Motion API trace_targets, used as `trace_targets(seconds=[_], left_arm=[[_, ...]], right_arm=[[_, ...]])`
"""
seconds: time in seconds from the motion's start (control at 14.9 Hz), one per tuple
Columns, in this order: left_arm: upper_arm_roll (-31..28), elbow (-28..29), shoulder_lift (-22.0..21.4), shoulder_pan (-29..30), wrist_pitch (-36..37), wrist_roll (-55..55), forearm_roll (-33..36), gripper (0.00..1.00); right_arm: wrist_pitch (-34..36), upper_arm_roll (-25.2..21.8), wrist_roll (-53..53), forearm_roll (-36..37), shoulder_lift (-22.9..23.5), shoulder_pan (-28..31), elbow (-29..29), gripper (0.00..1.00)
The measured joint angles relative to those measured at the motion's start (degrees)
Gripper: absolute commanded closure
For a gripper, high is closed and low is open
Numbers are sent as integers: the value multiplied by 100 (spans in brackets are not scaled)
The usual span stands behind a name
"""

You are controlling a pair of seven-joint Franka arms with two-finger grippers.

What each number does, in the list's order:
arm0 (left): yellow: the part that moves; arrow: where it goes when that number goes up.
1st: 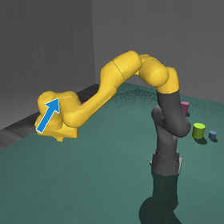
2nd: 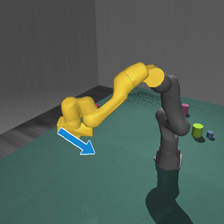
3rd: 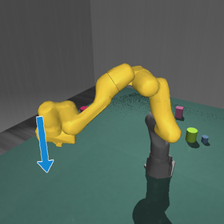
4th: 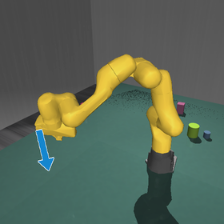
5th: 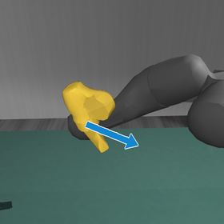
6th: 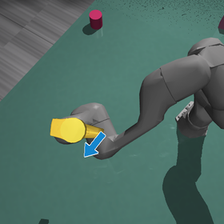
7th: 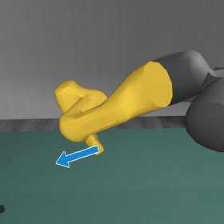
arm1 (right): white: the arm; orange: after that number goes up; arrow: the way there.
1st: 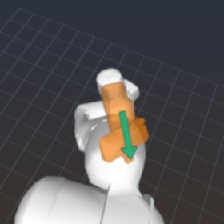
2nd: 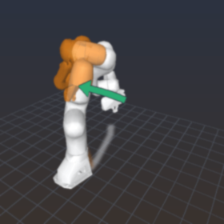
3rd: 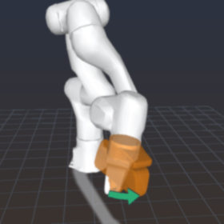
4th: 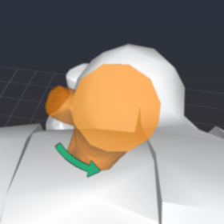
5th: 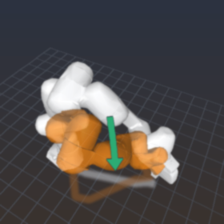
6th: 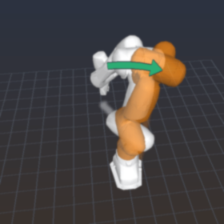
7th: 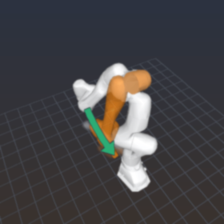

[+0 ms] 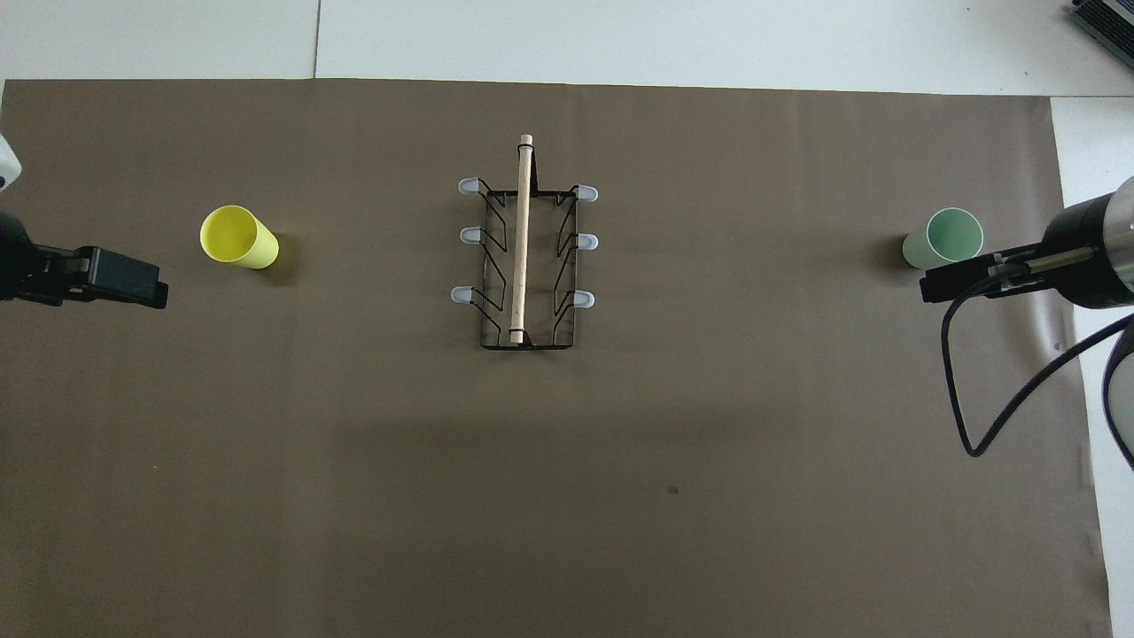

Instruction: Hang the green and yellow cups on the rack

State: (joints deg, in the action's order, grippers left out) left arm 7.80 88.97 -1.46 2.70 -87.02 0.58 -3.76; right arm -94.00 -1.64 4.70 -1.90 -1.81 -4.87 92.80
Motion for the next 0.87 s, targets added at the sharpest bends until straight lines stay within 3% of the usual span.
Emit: trace_targets(seconds=[0.87], left_arm=[[67,113,-106,-25,132,115,199,0]], right_arm=[[0,-3,0,1,5,0,1,0]])
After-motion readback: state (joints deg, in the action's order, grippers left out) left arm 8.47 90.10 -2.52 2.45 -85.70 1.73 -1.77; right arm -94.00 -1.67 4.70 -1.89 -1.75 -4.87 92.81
